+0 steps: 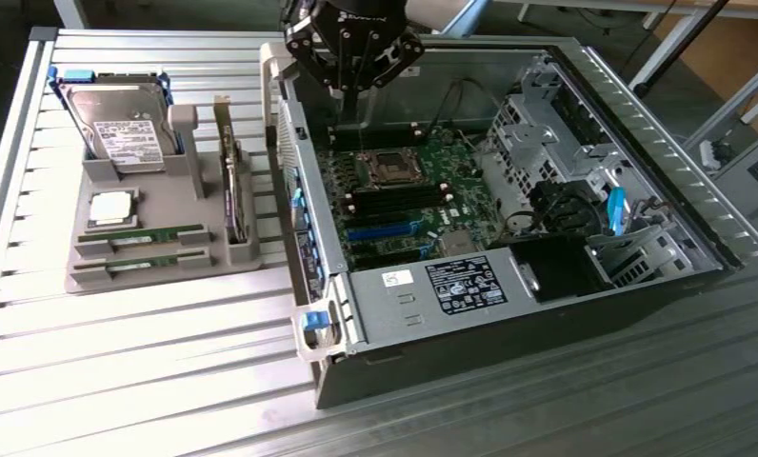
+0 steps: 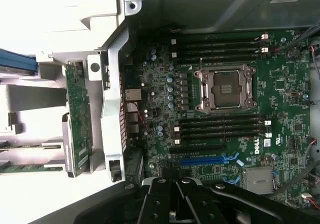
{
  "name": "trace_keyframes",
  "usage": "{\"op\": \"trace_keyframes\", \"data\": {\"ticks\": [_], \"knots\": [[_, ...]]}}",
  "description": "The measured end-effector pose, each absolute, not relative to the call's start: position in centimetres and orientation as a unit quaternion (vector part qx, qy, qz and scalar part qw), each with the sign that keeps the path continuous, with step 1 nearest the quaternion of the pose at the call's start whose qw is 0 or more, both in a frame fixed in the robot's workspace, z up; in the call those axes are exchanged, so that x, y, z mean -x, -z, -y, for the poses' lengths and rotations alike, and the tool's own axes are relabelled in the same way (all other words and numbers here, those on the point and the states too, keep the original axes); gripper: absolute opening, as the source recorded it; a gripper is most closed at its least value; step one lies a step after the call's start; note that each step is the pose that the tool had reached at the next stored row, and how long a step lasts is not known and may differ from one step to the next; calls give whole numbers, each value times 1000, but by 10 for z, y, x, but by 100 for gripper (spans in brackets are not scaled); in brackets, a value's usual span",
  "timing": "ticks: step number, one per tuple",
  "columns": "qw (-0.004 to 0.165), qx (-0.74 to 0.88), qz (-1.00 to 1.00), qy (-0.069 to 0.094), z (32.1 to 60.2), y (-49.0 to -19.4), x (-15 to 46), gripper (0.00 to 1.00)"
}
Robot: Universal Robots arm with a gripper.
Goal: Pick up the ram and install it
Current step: 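Reach for the ram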
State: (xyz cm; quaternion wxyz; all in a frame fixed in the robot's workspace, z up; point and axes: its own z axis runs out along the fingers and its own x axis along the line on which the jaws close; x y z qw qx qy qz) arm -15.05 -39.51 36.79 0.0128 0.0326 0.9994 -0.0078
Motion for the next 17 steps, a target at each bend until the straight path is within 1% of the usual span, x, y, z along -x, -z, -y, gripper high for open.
{"op": "trace_keyframes", "data": {"ticks": [17], "knots": [[13, -33, -999, 8, 395, -368, 177, 10]]}}
